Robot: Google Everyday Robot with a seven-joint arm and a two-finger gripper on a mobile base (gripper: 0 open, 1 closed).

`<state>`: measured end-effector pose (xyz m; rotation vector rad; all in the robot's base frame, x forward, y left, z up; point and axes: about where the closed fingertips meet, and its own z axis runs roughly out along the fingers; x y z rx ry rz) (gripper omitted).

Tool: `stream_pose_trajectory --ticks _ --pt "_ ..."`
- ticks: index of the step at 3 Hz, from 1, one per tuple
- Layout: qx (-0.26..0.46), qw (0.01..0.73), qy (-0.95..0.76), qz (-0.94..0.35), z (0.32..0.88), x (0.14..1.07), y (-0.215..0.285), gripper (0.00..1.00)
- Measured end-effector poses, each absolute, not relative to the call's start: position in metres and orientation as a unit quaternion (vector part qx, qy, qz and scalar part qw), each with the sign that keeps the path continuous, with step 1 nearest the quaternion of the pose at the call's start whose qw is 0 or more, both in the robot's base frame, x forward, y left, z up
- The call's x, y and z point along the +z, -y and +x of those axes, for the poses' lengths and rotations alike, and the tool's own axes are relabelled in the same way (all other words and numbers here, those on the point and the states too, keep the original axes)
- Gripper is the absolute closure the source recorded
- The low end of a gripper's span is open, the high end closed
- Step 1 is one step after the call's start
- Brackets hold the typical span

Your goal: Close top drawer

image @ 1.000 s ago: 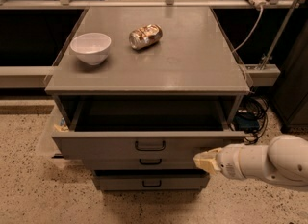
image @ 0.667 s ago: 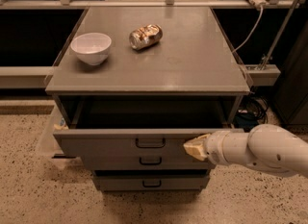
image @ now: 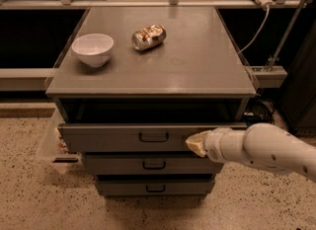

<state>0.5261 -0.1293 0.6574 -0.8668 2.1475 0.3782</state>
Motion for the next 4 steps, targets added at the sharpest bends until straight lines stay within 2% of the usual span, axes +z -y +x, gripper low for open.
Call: stream_pose_trajectory --ticks 2,3,4 --pt "0.082 0.411 -0.840 -0.345 0.566 0.662 0.121 1.00" --pt "0.072 0.418 -0.836 -0.348 0.575 0.664 0.114 1.00" --pt "0.103 0.424 -0.826 -0.357 0.571 0.681 0.101 1.00"
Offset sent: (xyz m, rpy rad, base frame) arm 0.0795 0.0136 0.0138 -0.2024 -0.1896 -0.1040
